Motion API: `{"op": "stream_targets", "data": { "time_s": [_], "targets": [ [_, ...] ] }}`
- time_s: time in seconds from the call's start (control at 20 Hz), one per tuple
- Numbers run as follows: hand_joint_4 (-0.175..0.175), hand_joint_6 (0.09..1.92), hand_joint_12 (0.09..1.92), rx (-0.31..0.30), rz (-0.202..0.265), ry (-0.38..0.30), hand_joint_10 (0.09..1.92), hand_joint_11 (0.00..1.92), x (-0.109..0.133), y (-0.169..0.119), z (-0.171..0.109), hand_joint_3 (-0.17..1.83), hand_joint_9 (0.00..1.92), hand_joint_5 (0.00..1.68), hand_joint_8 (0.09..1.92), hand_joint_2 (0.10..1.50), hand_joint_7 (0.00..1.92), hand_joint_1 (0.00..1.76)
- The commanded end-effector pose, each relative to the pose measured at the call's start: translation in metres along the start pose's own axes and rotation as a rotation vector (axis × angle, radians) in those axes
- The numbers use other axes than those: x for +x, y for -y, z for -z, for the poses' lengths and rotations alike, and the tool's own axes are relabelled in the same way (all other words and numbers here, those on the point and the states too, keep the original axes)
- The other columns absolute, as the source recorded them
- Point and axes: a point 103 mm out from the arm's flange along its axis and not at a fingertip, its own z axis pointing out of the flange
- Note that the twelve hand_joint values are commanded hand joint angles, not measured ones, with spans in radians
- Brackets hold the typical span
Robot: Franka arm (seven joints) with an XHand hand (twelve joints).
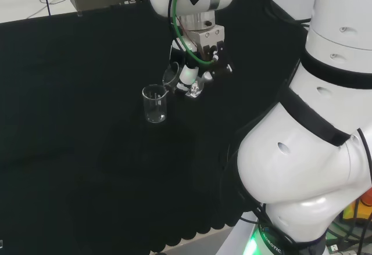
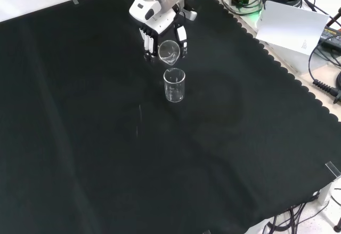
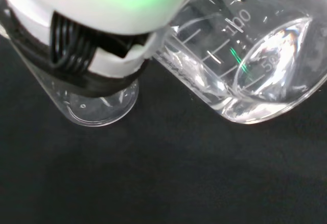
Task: Pour the water from the handheld beaker into the one on the table.
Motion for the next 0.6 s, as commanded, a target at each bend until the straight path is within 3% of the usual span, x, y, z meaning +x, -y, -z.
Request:
{"op": "stream_targets", "data": {
  "time_s": [0.05, 0.6],
  "targets": [
    [-0.175, 0.6, 0.55, 0.035, -0.019, 0.103, 0.09, 1.41, 0.011, -0.004, 0.007, 0.71, 1.86, 1.3, 0.58, 0.61, 1.37, 1.32],
    [-0.175, 0.61, 0.55, 0.079, -0.041, 0.164, 0.09, 1.41, 0.022, -0.009, 0.014, 0.71, 1.86, 1.3, 0.59, 0.6, 1.36, 1.32]
  ]
}}
